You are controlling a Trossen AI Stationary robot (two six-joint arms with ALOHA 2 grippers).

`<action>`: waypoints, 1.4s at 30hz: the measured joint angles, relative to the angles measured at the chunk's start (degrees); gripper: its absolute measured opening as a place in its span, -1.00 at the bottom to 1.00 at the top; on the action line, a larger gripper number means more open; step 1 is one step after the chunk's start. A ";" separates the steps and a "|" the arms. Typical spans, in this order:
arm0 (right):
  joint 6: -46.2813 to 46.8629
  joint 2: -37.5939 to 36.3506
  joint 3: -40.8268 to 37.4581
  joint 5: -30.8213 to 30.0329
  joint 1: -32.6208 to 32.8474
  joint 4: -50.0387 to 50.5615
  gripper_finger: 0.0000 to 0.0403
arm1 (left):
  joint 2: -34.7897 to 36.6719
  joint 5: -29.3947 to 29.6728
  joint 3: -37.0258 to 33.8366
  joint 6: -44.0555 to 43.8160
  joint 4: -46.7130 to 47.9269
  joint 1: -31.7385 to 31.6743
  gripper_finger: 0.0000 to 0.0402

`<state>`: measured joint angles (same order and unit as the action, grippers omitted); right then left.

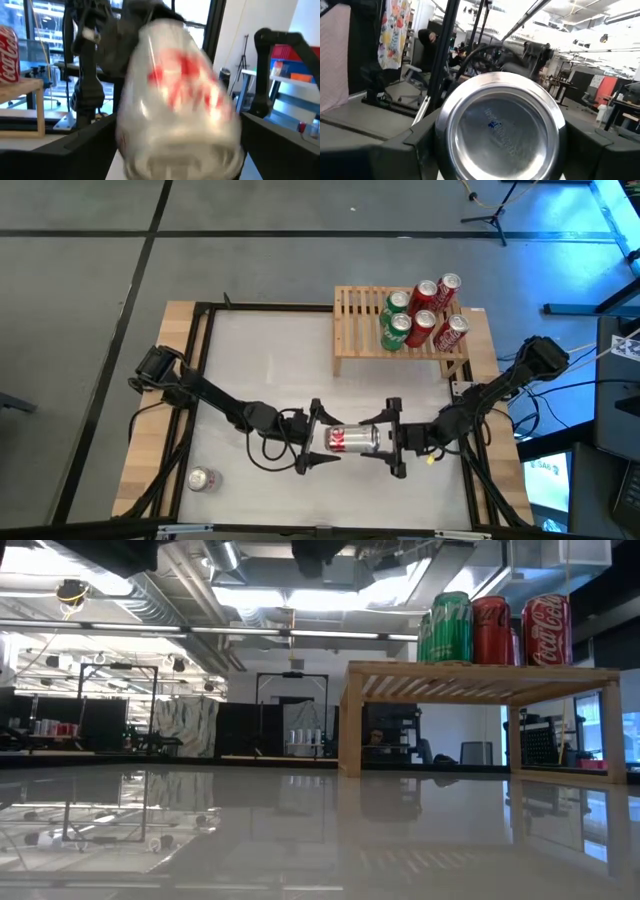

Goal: Place canned beverage on shelf
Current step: Put the top silver soda can on the shelf

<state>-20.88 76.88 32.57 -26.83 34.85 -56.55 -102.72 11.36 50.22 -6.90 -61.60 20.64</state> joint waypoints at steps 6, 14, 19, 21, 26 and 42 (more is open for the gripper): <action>0.04 -0.04 0.14 0.45 0.00 -0.59 0.44 | -0.02 0.27 0.00 0.00 -1.51 0.20 0.60; -1.15 -0.13 0.14 0.46 0.00 -0.37 0.48 | -0.02 -0.63 -0.04 0.53 -1.56 -0.65 0.38; -2.03 -0.62 0.12 -4.20 1.40 0.91 0.90 | 1.97 0.91 -0.04 1.51 3.40 -0.74 0.38; -4.73 -1.98 0.08 -9.04 3.81 1.66 0.87 | 3.67 2.43 -0.04 1.63 7.43 -0.76 0.39; -11.48 -5.31 0.14 -24.78 12.34 2.69 0.64 | 10.74 6.99 1.73 2.64 27.41 -1.45 0.41; -14.05 -7.78 0.10 -36.06 18.38 2.78 0.49 | 7.72 0.06 46.68 -1.70 102.02 -21.35 0.42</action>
<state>-34.93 69.10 32.67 -62.89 53.23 -53.78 -95.00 11.42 96.90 -8.60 40.42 -0.71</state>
